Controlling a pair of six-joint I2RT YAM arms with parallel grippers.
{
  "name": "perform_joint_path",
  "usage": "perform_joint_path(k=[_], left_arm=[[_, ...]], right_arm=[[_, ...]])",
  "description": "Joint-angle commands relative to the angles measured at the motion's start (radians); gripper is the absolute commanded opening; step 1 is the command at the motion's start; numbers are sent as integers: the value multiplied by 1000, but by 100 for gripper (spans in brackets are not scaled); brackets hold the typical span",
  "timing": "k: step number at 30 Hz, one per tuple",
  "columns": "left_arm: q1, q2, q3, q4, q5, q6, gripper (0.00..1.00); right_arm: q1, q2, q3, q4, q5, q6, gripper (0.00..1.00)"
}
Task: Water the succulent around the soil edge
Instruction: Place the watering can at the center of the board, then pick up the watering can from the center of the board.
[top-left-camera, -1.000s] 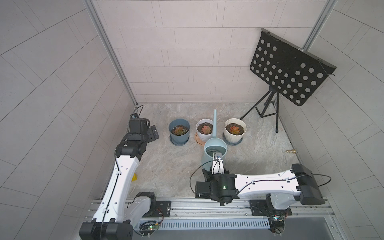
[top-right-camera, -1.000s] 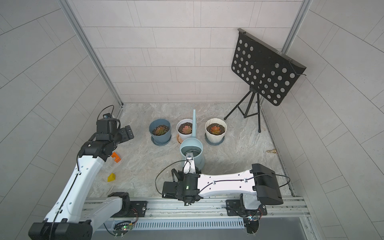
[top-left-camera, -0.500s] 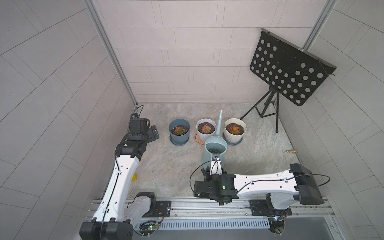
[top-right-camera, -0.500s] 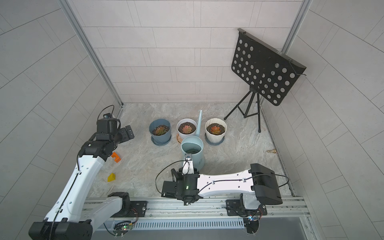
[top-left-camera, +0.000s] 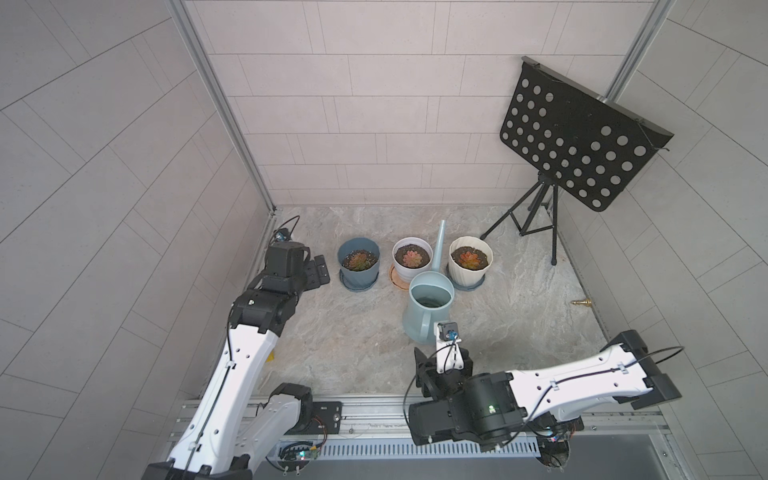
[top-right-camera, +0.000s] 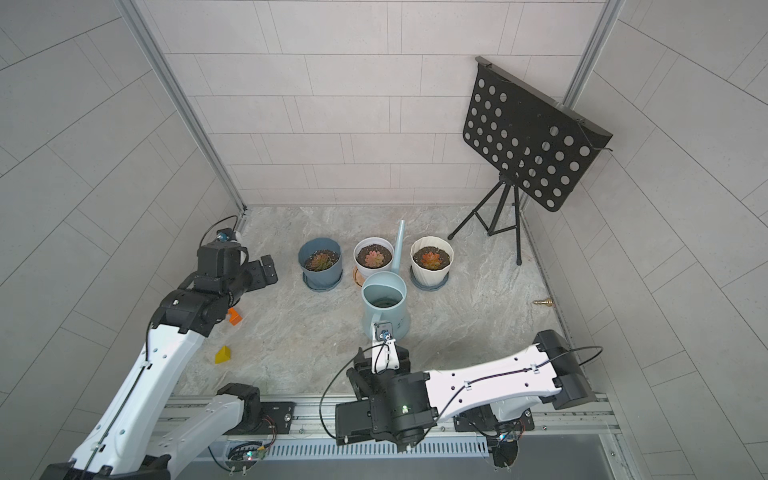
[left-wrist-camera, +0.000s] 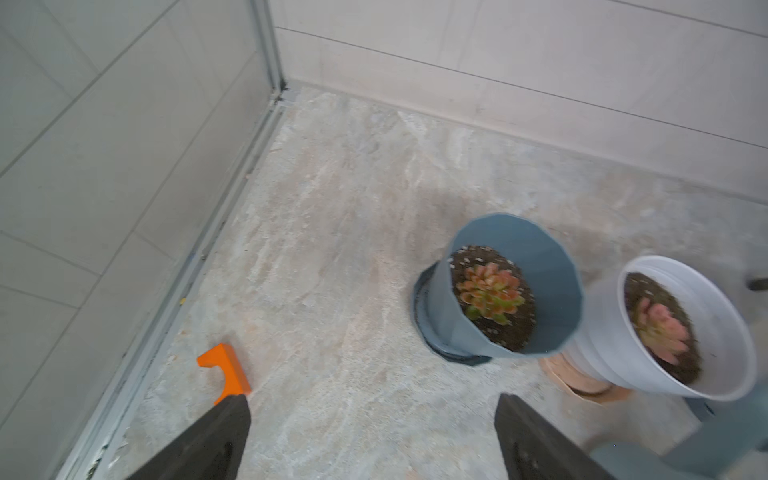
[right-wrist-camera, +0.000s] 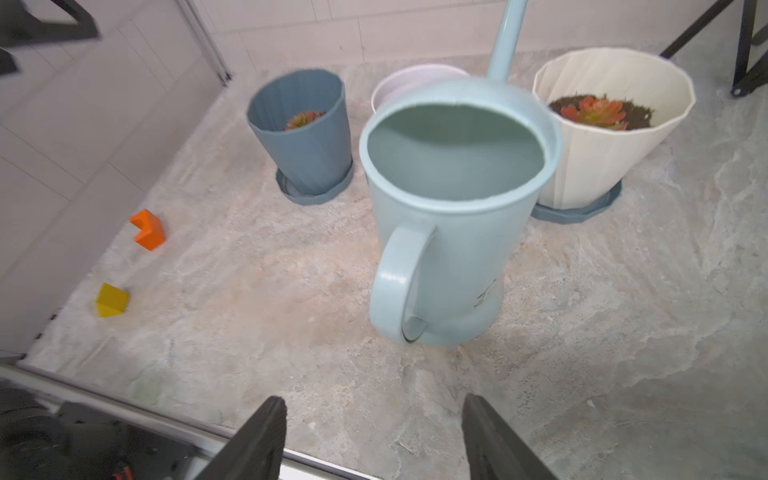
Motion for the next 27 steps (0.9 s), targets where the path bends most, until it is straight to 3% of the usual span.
perform_joint_path(k=[1,4,7,10,13,19,27], left_arm=[[-223,-63,9,-45,-46,-120,100],[-556,-82,-37,-47,-213,-269,98],[-910,-26,-63,-50,-451,-437,96],[-1157,57,-52,-99,-638,-598,96],[-1296,95,-63,-108,-707,-720,96],[-1449,222,-15,-100,-790,-834,97],[-1461,366,3,38,-820,-794,98]], right_arm=[[37,-62,64,-368,180,159,71],[38,-109,83,-651,277,370,71],[-16,-213,28,-670,339,339,73],[-95,-314,-11,-671,371,302,73],[-137,-393,-25,-669,402,250,74],[-256,-514,-52,-669,433,168,74],[-293,-611,-102,-628,431,112,73]])
